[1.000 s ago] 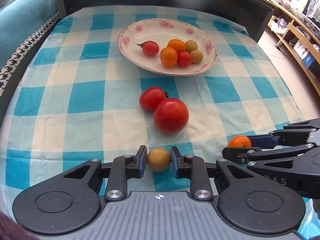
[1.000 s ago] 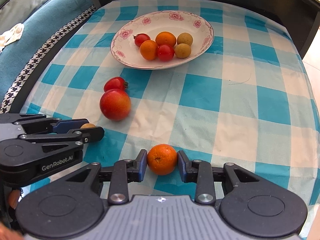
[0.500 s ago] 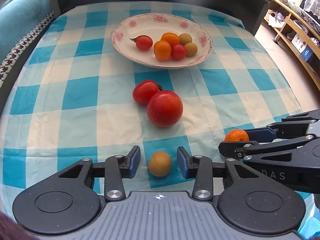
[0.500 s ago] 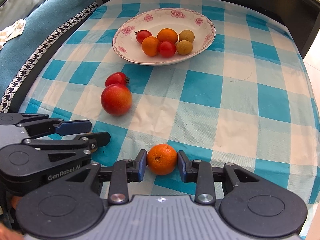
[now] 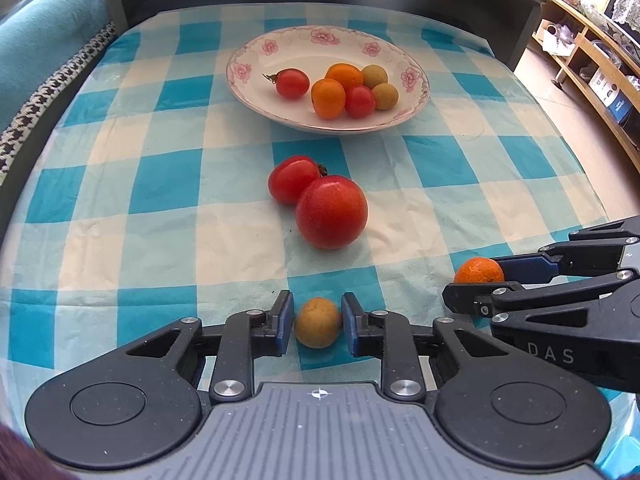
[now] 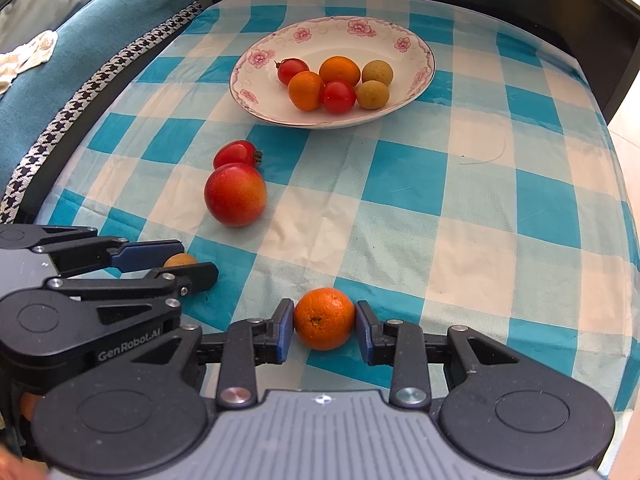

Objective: Organize fruits

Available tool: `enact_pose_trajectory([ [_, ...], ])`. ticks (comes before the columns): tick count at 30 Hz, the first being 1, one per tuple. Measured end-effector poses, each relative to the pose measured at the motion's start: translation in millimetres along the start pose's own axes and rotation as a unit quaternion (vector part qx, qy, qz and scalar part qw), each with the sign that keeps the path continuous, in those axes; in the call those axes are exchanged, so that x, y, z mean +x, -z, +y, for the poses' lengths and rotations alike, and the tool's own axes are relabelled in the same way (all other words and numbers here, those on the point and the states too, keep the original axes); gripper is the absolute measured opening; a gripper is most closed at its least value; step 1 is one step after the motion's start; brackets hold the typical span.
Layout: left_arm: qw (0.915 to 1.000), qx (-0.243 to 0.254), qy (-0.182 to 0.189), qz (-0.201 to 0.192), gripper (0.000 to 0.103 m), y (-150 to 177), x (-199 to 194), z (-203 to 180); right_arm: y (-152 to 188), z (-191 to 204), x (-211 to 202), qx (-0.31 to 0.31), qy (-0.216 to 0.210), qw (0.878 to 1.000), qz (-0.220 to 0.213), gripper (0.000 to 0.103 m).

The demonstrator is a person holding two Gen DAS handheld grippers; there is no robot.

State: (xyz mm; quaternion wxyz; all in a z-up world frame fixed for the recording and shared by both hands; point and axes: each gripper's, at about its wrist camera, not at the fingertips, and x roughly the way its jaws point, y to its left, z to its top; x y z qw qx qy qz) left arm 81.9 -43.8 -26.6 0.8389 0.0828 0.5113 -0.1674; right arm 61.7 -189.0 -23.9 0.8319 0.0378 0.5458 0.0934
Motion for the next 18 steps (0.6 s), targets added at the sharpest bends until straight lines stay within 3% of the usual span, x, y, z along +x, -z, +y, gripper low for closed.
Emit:
enact_pose_trajectory([
  [18, 0.9997, -0.007, 0.007, -0.023, 0.032, -7, -17, -1, -1, 3, -15, -0.005, -0.001, 1.000, -0.026, 0.034],
])
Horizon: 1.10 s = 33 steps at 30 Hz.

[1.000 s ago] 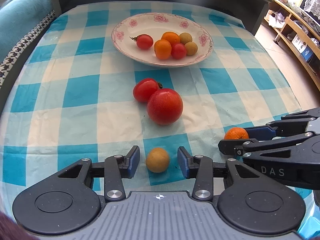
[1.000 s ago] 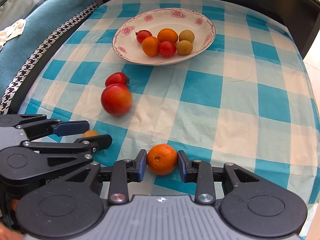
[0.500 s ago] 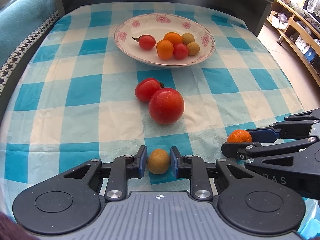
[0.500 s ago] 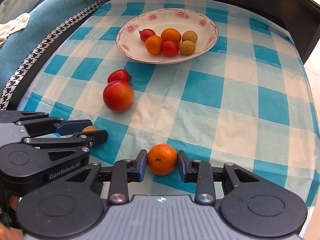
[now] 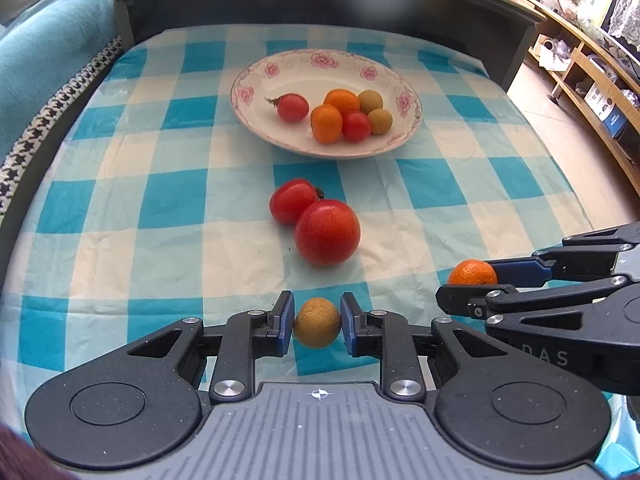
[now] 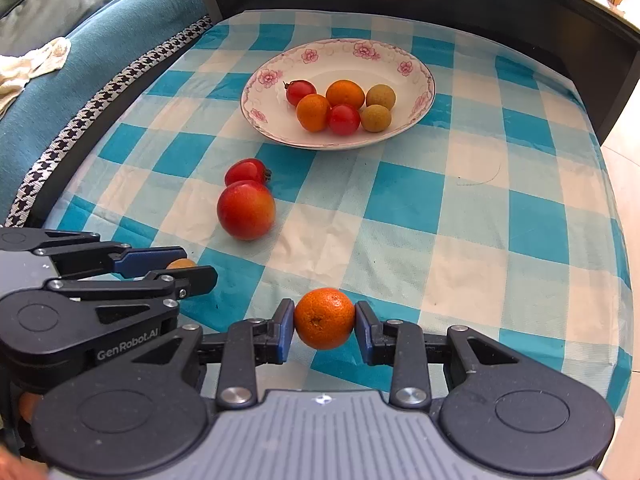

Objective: Organize fruits

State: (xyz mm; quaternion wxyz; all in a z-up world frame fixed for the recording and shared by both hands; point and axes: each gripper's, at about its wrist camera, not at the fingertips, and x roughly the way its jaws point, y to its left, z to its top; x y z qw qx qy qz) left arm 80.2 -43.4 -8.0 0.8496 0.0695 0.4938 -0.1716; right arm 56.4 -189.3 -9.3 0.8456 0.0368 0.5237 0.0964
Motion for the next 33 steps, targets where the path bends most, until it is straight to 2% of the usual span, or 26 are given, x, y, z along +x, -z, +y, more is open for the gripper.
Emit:
enact_pose_trajectory([
  [13, 0.9997, -0.004, 0.012, -0.022, 0.032, -32, 0, -1, -22, -10, -7, 0.027, -0.004, 0.999, -0.025, 0.034],
  [33, 0.9989, -0.007, 0.009, -0.047, 0.030, -89, 13, 4, -74, -25, -1, 0.061, -0.019, 0.996, -0.057, 0.034],
])
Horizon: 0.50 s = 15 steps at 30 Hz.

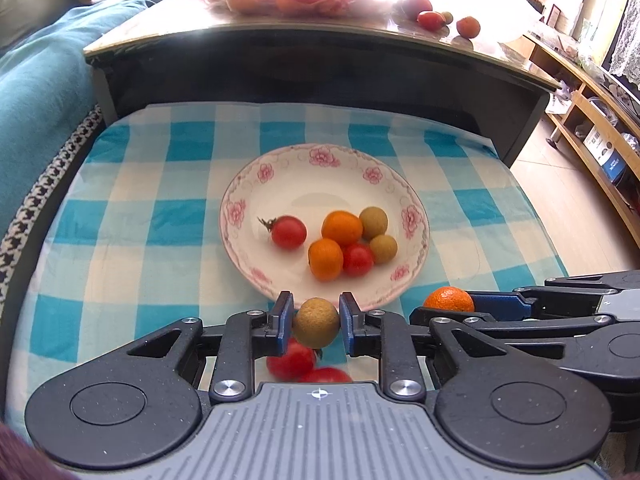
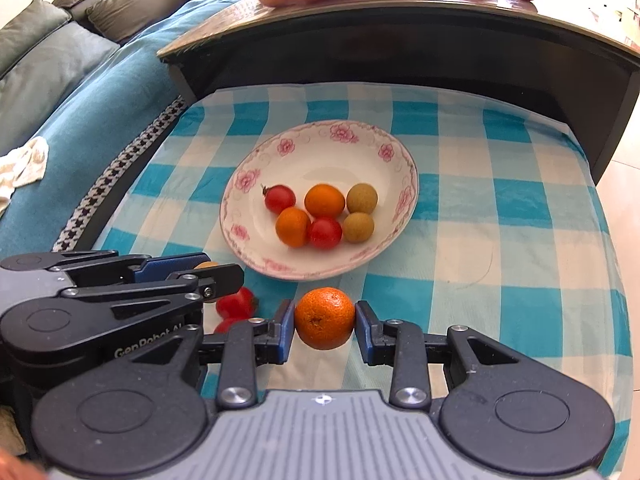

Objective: Organize fruits
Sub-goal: 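Lower the held orange and brown fruit over the bowl with both grippers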

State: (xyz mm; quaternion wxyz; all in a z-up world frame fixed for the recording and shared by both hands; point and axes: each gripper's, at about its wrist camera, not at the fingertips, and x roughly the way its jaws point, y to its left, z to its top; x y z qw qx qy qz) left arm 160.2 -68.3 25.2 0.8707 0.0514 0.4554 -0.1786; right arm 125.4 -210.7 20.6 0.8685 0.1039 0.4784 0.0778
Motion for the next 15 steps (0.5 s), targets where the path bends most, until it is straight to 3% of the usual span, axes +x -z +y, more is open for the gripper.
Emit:
enact_pose_trajectory([
  [15, 0.9998, -0.004, -0.015, 0.012, 0.030, -22, 33, 8, -31, -10, 34, 0.007, 0.004, 1.000, -0.003, 0.034],
])
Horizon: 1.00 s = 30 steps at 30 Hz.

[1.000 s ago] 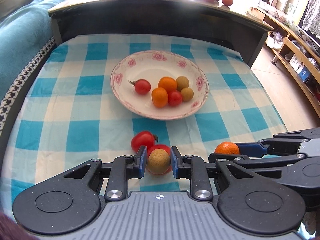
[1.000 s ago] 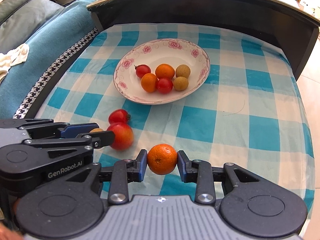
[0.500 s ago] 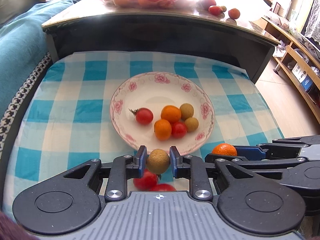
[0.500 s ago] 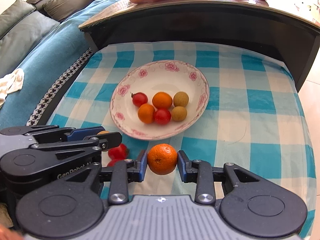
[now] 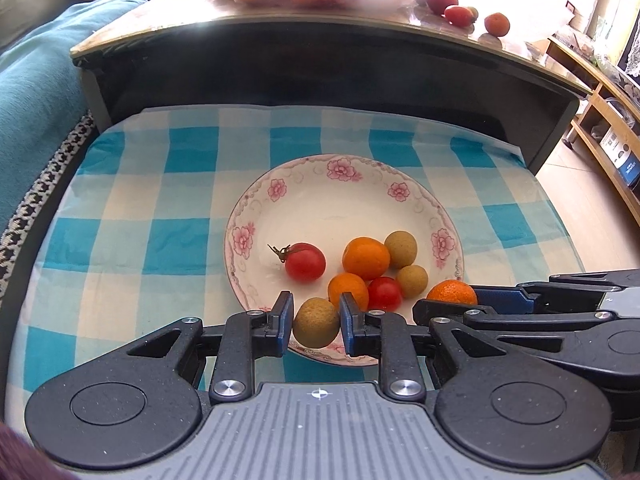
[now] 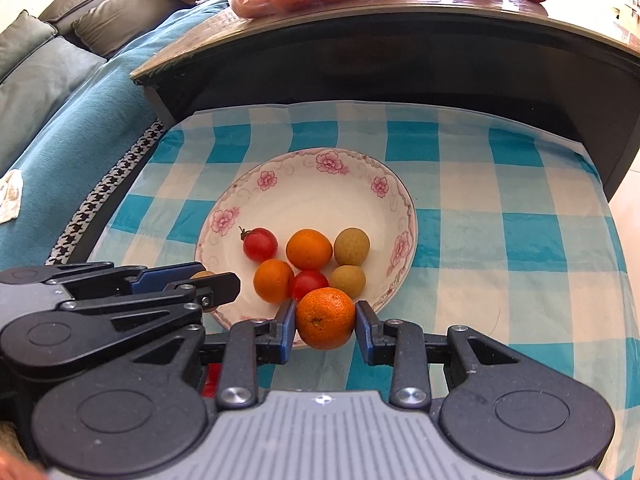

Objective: Organize fruits
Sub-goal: 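Lower the held orange and brown fruit over the bowl with both grippers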

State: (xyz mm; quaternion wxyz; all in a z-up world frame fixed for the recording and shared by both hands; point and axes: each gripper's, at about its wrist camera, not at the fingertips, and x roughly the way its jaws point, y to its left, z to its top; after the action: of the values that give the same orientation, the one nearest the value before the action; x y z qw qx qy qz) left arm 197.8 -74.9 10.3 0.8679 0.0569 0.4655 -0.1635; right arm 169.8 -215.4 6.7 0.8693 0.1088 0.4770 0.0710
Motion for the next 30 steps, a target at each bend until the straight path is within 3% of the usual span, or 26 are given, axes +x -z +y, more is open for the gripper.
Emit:
enact_pose_trajectory([
  [15, 0.9999, -0.009, -0.007, 0.005, 0.032, -3, 10, 6, -4, 2, 16, -0.015, 0.011, 1.000, -0.005, 0.035],
  [30, 0.9996, -0.017, -0.018, -0.012, 0.048, -6, 3, 9, -6, 2, 8, -0.010, 0.009, 1.000, -0.026, 0.035],
])
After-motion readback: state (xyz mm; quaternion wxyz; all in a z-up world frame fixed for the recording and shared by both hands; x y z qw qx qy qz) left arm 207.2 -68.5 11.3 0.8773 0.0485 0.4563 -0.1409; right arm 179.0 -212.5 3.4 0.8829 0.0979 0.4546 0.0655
